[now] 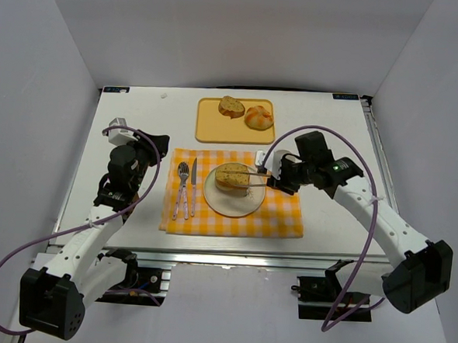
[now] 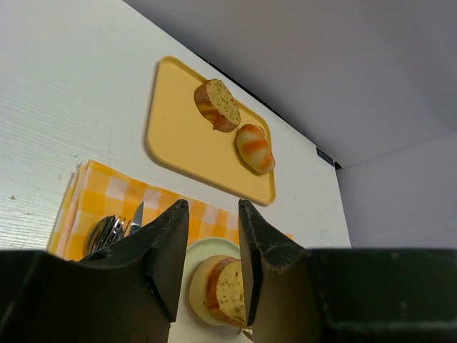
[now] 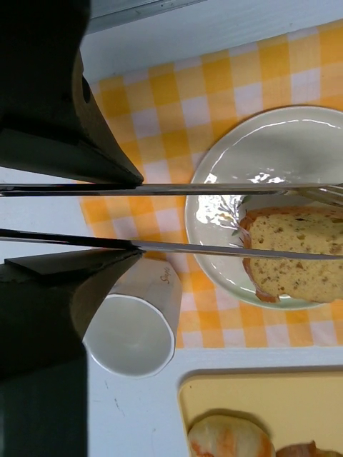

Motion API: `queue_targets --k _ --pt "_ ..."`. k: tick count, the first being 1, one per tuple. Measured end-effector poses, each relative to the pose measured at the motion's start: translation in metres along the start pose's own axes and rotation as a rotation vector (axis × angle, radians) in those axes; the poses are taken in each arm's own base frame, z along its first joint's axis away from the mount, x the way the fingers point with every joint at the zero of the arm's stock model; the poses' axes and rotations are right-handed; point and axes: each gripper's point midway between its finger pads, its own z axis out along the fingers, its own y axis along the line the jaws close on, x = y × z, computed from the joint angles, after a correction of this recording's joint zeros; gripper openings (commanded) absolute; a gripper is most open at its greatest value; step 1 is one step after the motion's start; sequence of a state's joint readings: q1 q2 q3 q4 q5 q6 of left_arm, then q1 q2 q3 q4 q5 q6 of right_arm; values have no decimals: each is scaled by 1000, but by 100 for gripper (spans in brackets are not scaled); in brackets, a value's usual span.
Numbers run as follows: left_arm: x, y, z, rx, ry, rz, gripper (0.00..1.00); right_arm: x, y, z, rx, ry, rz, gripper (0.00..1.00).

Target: Place the bread

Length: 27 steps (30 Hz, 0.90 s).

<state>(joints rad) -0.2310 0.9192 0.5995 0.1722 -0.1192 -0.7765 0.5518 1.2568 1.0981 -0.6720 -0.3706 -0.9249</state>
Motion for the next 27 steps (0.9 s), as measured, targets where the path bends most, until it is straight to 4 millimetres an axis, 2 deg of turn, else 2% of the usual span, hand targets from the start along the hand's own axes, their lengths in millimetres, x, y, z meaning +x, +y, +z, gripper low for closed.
queue_targets --k 4,7,8,10,12,13,15,17,18,21,22,23,27 --pt "0 0 0 0 0 0 44 -12 -3 -12 29 -36 -10 43" --pt "0 0 0 0 0 0 43 -22 -11 -20 58 -69 27 34" --pt "0 0 0 0 0 0 42 -23 -17 -23 79 -79 55 26" --pt "1 0 0 3 4 -2 39 -17 -42 -35 151 -101 178 20" --pt "2 -1 0 6 11 -3 37 0 -79 -54 265 -117 325 15" --pt "4 -1 1 10 16 -3 36 16 -103 -67 346 -121 414 13" --pt "6 -2 2 17 28 -5 32 51 -134 -89 476 -122 568 7" --pt "9 -3 4 25 37 -6 30 87 -150 -106 582 -108 707 0" --pt "10 -4 4 28 42 -6 30 107 -155 -113 638 -101 774 0" --pt "14 -4 7 36 56 -9 30 161 -146 -114 744 -58 954 1" --pt "15 -5 7 40 62 -9 30 178 -139 -110 765 -38 1008 5" --pt "16 -5 8 43 65 -10 31 192 -130 -105 773 -16 1057 14" --pt "21 -4 11 46 82 -16 35 244 -100 -76 793 62 1191 21"
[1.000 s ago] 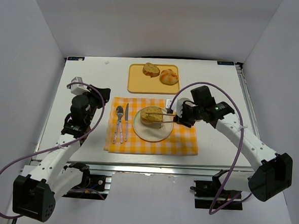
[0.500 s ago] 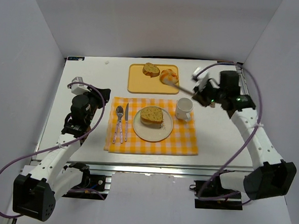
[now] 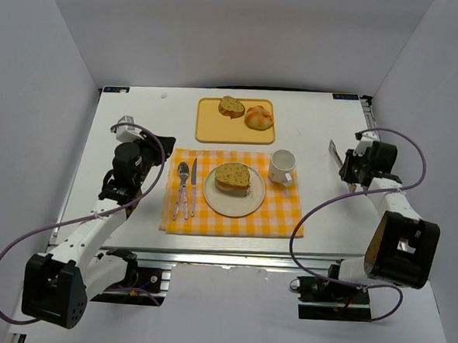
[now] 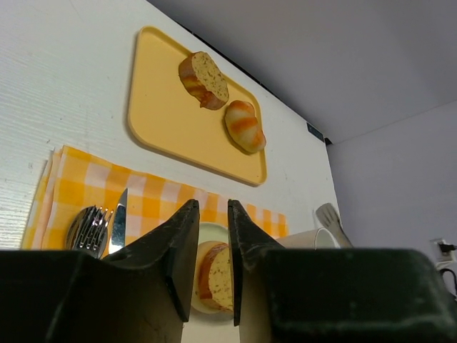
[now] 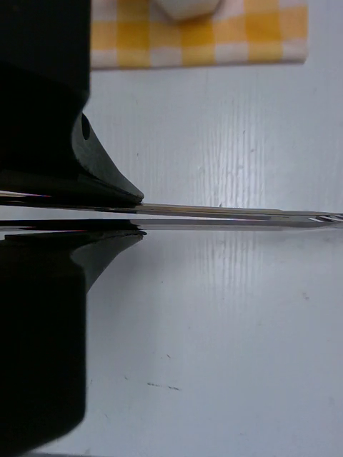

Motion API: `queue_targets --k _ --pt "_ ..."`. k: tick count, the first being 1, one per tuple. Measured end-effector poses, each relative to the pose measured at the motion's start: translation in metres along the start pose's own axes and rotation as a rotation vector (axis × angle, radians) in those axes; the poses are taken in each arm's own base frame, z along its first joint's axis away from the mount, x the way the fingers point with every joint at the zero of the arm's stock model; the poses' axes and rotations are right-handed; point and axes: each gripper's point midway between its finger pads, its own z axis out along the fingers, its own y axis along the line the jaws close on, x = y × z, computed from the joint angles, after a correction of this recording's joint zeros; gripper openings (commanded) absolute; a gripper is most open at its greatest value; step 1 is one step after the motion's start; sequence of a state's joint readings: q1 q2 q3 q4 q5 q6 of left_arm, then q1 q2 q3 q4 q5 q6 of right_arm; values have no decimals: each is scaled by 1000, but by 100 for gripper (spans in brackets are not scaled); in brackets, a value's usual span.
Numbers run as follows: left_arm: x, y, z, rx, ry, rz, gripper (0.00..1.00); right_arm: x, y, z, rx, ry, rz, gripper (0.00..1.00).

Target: Place the bread

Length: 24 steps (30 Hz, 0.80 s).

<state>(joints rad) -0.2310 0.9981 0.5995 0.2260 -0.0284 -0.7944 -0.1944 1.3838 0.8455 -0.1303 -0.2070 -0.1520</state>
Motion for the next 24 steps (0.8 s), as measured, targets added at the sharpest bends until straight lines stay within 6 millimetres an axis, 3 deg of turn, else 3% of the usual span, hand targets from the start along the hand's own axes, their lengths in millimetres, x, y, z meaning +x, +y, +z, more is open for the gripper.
queue_targets --k 4,7,8,13,14,20,22,24 --pt "3 0 3 3 12 -1 38 35 -9 23 37 61 33 31" --pt "2 -1 5 4 15 -2 40 46 -12 35 45 84 40 49" --pt "2 -1 5 4 15 -2 41 49 -13 38 42 95 40 61" --pt "1 -3 7 8 11 -4 51 70 -12 47 21 159 21 81" --pt "2 -2 8 6 13 -7 53 72 -12 48 17 165 11 89" --pt "12 -2 14 15 61 -10 58 66 -12 40 6 180 -23 89" --pt "13 -5 16 27 75 -9 58 51 -14 33 10 162 -50 89" --pt "15 -9 17 42 90 -8 58 23 -16 24 17 107 -88 90"
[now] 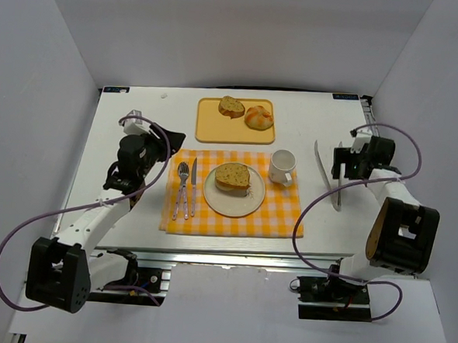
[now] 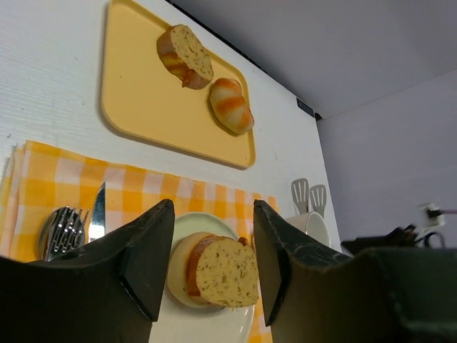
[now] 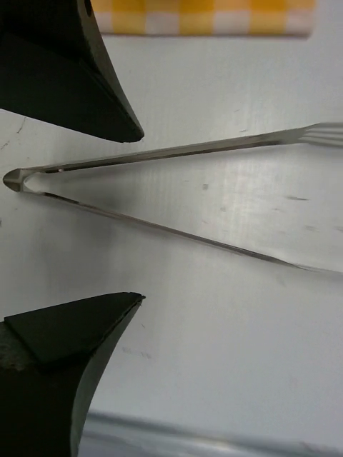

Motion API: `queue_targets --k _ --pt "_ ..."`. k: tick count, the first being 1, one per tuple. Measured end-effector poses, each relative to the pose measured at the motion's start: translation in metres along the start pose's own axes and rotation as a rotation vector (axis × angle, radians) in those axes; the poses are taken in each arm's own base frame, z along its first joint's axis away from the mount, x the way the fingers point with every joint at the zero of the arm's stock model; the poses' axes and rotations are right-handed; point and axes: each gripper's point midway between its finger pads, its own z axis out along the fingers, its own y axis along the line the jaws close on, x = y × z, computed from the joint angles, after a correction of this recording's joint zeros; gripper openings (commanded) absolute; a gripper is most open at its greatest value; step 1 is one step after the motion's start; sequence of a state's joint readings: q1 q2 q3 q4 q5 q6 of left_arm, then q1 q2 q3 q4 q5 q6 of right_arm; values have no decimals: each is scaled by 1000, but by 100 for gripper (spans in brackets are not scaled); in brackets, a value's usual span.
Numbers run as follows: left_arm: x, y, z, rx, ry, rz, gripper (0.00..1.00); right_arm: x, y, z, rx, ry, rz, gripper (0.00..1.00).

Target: Place the bread

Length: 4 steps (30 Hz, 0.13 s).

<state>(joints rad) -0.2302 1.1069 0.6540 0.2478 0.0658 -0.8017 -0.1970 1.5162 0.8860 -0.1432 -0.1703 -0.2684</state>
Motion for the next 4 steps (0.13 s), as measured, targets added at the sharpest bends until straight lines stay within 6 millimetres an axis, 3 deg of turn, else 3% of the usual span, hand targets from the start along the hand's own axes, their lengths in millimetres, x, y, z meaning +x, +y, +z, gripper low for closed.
queue_targets --k 4 --pt "7 -2 5 23 36 -1 58 -80 -7 -34 11 -188 -71 89"
